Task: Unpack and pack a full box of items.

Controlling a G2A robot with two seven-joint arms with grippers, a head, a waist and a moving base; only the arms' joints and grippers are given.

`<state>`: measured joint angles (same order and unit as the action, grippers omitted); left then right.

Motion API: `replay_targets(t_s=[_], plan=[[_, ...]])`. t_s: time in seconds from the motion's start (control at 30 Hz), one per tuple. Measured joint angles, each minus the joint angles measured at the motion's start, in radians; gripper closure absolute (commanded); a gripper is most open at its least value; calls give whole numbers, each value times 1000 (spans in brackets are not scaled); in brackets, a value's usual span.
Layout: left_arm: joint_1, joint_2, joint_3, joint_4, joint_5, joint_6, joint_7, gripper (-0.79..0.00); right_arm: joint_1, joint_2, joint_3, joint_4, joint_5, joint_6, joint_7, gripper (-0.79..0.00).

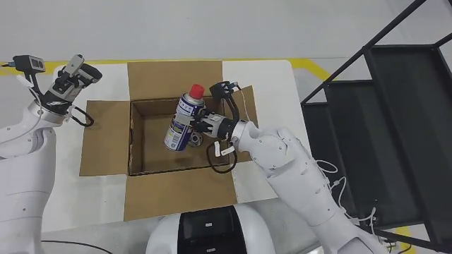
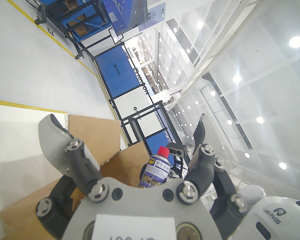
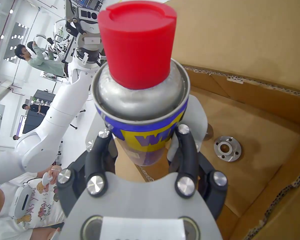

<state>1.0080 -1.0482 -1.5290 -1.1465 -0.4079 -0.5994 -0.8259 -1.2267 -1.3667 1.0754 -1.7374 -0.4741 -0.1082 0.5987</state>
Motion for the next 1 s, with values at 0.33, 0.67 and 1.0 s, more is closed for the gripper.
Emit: replay_targets(t_s=[0.33,0.67,1.0], plan=[[0,0,0,0,0,0,0,-785,197,-26,-106,0,93,219,213,0],[0,0,0,0,0,0,0,-785,458,-107,-324,286,226,333,293,0],[0,0,0,0,0,0,0,-785,569,-197,-461,603,351,286,227,0]])
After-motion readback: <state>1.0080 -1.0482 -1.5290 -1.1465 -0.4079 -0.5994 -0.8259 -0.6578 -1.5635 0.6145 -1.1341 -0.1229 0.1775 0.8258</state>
